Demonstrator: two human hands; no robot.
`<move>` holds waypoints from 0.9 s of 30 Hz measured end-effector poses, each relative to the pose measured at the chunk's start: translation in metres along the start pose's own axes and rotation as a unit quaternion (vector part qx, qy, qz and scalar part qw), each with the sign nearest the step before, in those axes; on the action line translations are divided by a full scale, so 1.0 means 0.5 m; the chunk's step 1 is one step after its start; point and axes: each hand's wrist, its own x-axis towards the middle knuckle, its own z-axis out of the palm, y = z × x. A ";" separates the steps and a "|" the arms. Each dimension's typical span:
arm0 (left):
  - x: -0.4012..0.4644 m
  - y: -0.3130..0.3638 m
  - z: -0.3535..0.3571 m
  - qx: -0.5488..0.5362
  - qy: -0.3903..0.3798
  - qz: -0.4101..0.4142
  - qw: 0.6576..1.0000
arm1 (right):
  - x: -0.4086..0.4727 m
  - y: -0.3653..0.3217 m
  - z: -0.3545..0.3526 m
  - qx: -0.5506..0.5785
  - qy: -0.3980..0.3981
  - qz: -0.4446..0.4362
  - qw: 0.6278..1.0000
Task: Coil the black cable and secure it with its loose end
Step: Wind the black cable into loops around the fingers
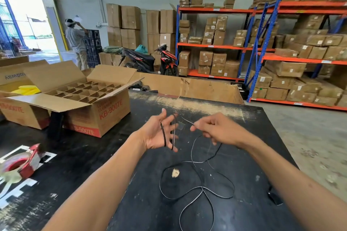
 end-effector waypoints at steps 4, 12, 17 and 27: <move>-0.001 0.044 0.003 -0.069 -0.036 0.077 0.994 | -0.047 0.051 0.092 0.113 -0.028 0.016 0.993; -0.021 0.083 0.040 -0.089 -0.173 0.115 0.974 | -0.054 0.132 0.183 0.147 -0.056 0.078 0.984; -0.041 0.062 0.067 -0.034 -0.264 0.036 0.963 | -0.002 0.159 0.122 -0.022 0.045 0.103 0.993; -0.026 -0.040 0.058 0.158 -0.183 -0.205 0.948 | 0.101 0.036 -0.074 -0.316 -0.039 -0.033 0.947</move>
